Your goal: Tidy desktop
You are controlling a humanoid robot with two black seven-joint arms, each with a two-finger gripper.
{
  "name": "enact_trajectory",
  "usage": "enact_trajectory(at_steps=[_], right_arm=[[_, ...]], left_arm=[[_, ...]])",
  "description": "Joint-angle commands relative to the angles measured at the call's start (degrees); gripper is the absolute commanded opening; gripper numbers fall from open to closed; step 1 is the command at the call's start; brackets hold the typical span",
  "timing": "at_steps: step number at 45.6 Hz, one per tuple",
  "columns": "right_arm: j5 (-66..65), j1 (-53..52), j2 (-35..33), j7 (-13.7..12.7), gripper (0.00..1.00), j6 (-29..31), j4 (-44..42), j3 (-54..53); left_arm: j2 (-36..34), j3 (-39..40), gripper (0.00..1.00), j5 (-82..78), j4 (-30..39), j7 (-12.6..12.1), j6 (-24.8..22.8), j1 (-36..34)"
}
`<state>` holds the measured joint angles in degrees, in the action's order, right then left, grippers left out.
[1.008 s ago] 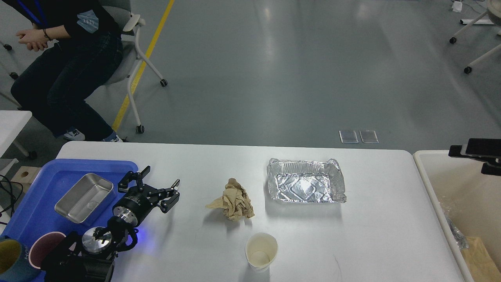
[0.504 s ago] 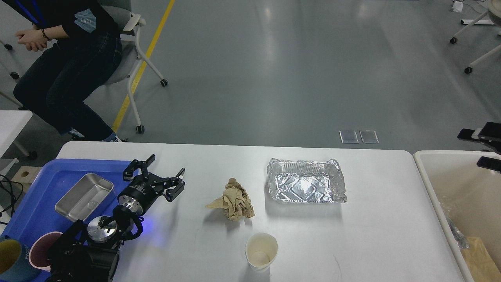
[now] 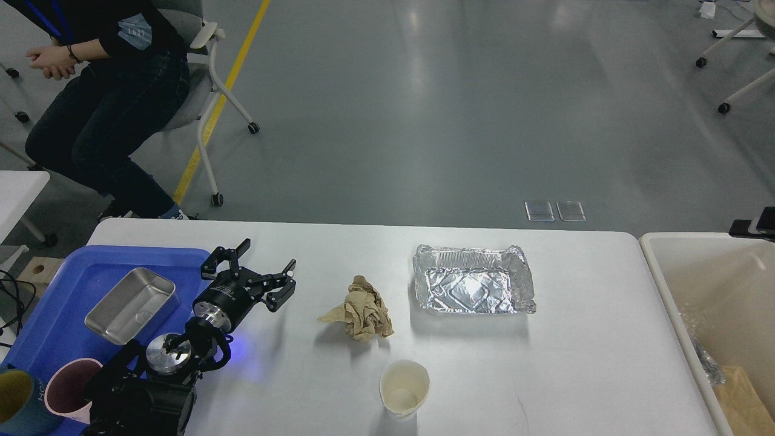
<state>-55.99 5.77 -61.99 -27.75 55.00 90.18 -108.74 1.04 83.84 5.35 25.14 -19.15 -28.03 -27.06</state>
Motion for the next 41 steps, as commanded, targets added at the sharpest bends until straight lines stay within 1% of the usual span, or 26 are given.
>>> enact_trajectory(at_steps=[1,5,13,19,24,30,35,41], right_arm=[[0.0,-0.1,-2.3,-0.1,1.00,0.0,0.6,1.4],[-0.1,-0.2,-4.2,-0.1,1.00,0.0,1.3,4.1],[-2.4,-0.5,-5.2,-0.2,1.00,0.0,1.9,8.9],[-3.9,-1.9,-4.4,-0.2,1.00,0.0,1.9,12.2],[-6.8,-4.4,-1.9,-0.2,1.00,0.0,0.2,13.6],[-9.4,-10.8,2.7,-0.2,1.00,0.0,-2.3,18.5],[-13.0,-19.2,6.6,-0.2,1.00,0.0,-5.2,25.9],[-13.6,-27.7,9.6,-0.2,1.00,0.0,-9.8,34.4]], left_arm=[[0.0,0.0,1.00,0.1,0.0,0.0,0.0,0.0],[0.4,0.1,1.00,0.2,0.0,0.0,0.0,0.0],[1.9,0.0,1.00,0.4,-0.1,0.0,0.1,0.2],[1.8,0.1,1.00,0.4,-0.1,0.0,0.1,0.3],[1.8,0.0,1.00,0.4,-0.1,0.0,0.1,0.3],[1.8,0.0,1.00,0.4,-0.1,0.0,0.1,0.3],[1.7,0.2,1.00,0.4,-0.1,0.0,0.1,0.5],[1.0,0.5,1.00,0.4,-0.1,0.0,0.1,1.2]])
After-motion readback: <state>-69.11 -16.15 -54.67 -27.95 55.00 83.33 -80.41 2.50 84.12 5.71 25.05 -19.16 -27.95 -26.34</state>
